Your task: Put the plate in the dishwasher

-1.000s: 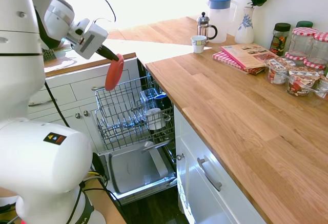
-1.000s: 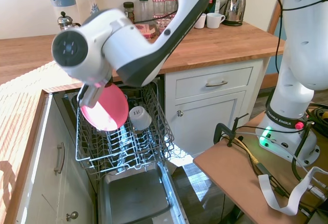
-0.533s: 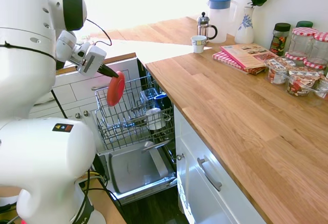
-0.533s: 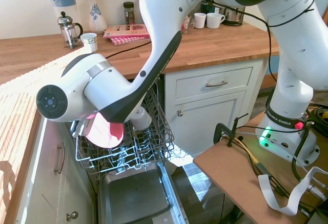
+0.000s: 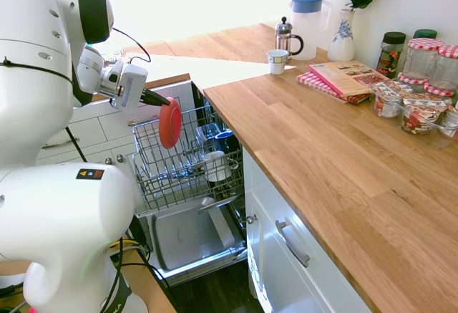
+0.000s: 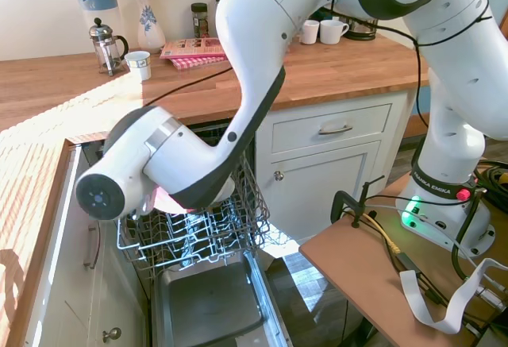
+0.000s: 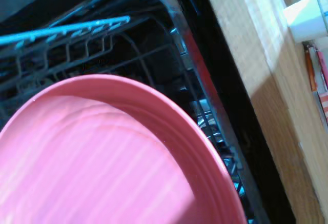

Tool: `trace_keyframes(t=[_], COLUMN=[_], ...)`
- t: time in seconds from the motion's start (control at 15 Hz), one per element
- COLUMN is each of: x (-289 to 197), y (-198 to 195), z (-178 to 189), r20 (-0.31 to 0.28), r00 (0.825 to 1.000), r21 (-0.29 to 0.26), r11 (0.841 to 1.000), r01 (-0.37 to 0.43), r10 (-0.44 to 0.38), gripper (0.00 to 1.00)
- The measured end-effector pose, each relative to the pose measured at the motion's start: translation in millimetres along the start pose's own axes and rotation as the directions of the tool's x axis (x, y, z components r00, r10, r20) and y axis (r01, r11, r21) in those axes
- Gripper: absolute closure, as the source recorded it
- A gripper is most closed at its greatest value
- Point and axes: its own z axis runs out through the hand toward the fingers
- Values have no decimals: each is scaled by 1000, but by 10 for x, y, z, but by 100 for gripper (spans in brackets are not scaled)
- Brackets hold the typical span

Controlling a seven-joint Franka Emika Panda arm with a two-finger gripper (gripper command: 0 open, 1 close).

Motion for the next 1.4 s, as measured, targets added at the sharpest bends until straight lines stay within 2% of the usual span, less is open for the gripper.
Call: trace_keyframes(t=[0.27,0.33,0.4,0.53,0.73,1.0,1.27,1.4], x=[-379,-435,-462,-387,-115,29,228,390], y=[-116,-172,-229,-311,-374,-411,-432,-431], z=[-98,-167,-238,-308,-275,-128,-127,-160], r20=[-19,-15,2,72,190,268,331,377], r00=[998,998,998,995,979,962,943,926], r21=[33,45,52,38,1,-26,-20,-13], r11=[997,997,997,997,998,998,998,999], r01=[66,69,65,67,70,61,53,36], r10=[-65,-68,-65,-69,-69,-52,-43,-29], gripper=[100,0,0,0,0,0,0,0])
